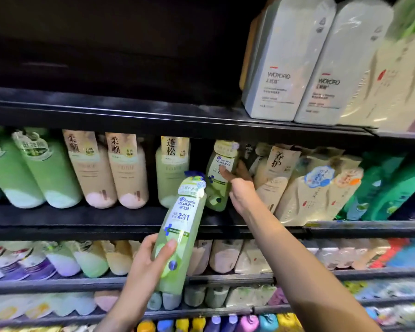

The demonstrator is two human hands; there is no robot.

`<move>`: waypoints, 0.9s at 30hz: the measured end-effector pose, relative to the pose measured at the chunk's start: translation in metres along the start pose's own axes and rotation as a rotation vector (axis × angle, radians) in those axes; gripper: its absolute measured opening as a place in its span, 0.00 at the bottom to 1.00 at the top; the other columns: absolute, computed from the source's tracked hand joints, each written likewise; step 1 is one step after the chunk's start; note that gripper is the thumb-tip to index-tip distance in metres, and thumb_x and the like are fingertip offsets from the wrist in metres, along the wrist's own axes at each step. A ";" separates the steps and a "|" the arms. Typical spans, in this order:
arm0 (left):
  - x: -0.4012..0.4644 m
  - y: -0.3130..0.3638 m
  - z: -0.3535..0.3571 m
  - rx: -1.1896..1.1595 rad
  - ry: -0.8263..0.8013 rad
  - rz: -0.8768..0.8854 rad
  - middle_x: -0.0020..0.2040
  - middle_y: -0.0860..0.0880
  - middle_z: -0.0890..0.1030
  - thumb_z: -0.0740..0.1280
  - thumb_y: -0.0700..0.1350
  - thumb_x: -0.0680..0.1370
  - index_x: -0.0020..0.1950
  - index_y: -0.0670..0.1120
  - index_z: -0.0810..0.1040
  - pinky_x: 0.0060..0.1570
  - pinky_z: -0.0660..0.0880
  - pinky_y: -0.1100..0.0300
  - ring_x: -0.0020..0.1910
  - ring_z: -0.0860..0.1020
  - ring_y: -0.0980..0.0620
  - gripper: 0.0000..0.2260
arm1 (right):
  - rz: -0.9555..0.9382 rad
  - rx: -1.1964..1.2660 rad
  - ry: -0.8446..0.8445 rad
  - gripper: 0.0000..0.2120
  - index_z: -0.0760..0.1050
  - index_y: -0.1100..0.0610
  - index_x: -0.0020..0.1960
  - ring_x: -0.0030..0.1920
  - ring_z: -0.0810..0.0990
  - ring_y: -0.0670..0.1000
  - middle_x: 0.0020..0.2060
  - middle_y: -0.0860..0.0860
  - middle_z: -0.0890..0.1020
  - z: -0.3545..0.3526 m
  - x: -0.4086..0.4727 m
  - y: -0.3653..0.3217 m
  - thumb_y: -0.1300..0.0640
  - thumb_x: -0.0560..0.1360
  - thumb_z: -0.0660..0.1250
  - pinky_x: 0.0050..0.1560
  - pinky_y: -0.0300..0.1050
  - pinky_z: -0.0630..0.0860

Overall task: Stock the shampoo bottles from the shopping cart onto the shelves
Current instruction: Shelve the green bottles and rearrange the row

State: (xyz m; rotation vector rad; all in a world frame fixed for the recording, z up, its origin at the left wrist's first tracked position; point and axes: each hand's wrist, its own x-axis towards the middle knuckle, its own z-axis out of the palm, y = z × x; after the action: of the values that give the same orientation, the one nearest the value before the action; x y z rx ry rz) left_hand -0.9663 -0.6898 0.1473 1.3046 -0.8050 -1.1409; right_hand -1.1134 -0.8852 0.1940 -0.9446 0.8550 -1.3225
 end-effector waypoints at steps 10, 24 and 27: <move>-0.009 -0.005 0.007 0.030 0.033 -0.022 0.45 0.51 0.84 0.67 0.46 0.76 0.55 0.46 0.75 0.32 0.77 0.64 0.39 0.83 0.56 0.10 | -0.003 -0.217 -0.151 0.20 0.69 0.56 0.67 0.53 0.81 0.50 0.59 0.54 0.80 -0.009 0.017 0.008 0.64 0.77 0.66 0.46 0.40 0.80; -0.002 0.001 0.021 0.062 0.008 0.129 0.50 0.51 0.81 0.74 0.52 0.70 0.56 0.48 0.73 0.43 0.77 0.64 0.44 0.81 0.60 0.19 | 0.054 -0.189 -0.092 0.17 0.70 0.56 0.61 0.44 0.81 0.44 0.52 0.53 0.80 -0.003 -0.122 0.021 0.59 0.75 0.69 0.45 0.38 0.78; 0.011 0.004 0.033 0.073 0.000 0.180 0.50 0.49 0.80 0.73 0.41 0.73 0.58 0.45 0.72 0.39 0.76 0.69 0.41 0.80 0.63 0.17 | -0.034 -0.299 -0.084 0.21 0.71 0.57 0.62 0.43 0.82 0.47 0.54 0.56 0.81 -0.002 -0.116 0.014 0.67 0.71 0.72 0.45 0.38 0.79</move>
State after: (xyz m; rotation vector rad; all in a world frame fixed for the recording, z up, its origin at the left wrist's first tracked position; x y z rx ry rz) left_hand -0.9938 -0.7109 0.1547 1.2649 -0.9521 -0.9763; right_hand -1.1177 -0.7700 0.1785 -1.2437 0.9922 -1.1942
